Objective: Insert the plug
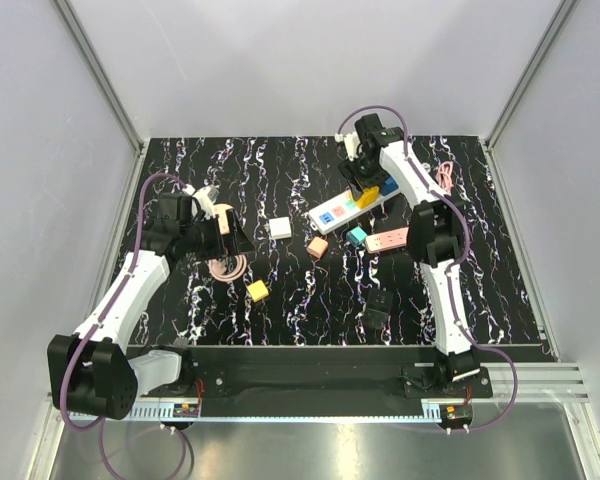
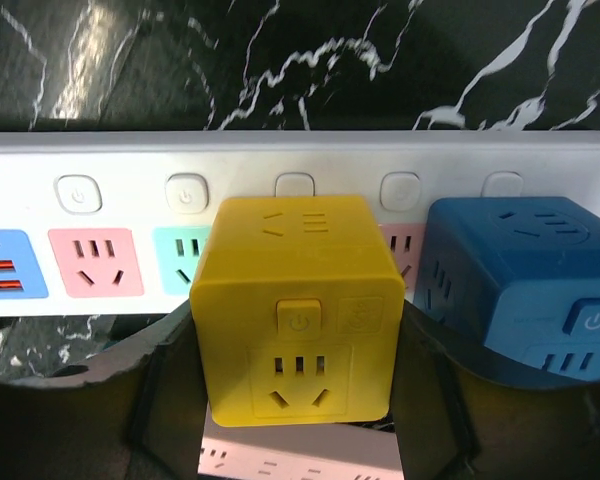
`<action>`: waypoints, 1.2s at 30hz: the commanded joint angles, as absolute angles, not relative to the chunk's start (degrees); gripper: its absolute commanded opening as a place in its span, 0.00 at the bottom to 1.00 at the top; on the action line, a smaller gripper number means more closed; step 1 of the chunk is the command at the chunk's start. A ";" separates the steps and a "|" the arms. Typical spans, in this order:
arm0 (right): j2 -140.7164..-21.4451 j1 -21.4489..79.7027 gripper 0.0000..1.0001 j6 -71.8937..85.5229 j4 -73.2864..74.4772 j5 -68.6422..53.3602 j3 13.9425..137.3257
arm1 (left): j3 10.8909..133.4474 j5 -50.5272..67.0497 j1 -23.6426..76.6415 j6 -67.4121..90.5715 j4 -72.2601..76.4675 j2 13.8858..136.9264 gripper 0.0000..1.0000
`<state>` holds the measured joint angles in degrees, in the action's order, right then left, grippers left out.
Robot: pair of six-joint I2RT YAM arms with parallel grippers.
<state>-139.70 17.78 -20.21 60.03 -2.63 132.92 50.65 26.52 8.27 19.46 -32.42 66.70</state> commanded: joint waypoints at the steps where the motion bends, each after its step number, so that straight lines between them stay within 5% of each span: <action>1: -143.96 18.19 0.54 -18.81 64.48 -0.79 144.54 | 51.86 26.63 8.00 19.77 -29.62 64.86 0.99; 11: -133.95 18.81 0.95 -16.00 63.19 -4.92 146.08 | 51.33 26.98 8.00 20.48 -30.23 62.41 0.99; 21: -117.90 19.07 0.97 3.21 68.46 6.32 131.16 | 51.76 20.34 19.14 21.27 -33.13 58.09 0.97; 31: -86.42 16.79 0.98 17.49 46.94 10.46 82.23 | 61.43 7.82 45.94 27.68 -29.63 72.39 0.96; 36: -76.92 18.36 0.95 18.46 43.33 1.71 70.68 | 63.55 15.70 46.15 33.74 -23.66 77.87 0.95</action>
<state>-80.86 16.78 15.46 49.50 6.94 74.39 61.91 12.80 47.22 28.91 -29.21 76.97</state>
